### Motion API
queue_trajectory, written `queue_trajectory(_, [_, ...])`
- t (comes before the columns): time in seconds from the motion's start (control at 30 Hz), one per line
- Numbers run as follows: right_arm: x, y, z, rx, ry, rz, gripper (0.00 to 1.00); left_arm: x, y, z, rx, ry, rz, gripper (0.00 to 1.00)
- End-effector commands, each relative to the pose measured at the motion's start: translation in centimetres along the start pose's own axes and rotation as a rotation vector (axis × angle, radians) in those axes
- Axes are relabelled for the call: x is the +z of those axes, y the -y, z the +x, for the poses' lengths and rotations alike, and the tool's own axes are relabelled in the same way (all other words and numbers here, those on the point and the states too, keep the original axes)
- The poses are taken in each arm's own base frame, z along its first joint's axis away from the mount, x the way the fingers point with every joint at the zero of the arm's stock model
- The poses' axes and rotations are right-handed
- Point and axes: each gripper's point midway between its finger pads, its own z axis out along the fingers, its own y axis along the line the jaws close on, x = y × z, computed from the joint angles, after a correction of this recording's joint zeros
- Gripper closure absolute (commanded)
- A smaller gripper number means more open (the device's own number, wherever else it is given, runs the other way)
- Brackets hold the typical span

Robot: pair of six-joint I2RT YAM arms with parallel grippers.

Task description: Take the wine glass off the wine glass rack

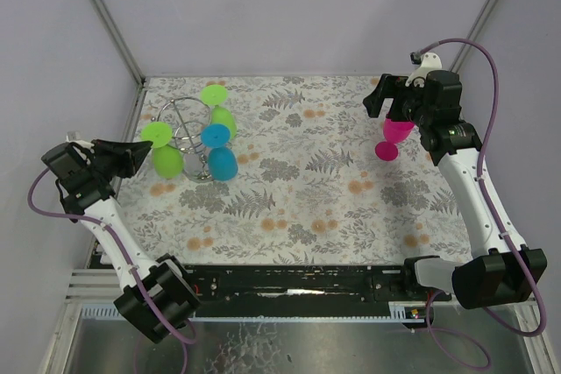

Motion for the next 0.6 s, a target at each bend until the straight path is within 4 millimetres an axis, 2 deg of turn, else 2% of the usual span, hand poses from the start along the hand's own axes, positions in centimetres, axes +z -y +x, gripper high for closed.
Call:
queue_trajectory(0.0, [-0.7,-1.3,-2.0,-0.016,0.07,-0.039,0.01,-0.4,1.0,0.1,0.038,-0.006,0.051,0.98])
queue_trajectory(0.07, [-0.7,-1.2,-2.0,-0.016,0.069,-0.038,0.01,-0.5,1.0,0.3,0.035,-0.012,0.051,1.0])
queue_trajectory(0.57, [-0.7,-1.2,-1.8,-0.019,0.065,-0.037,0.01,-1.7,2.3,1.7,0.011,-0.05,0.06,1.0])
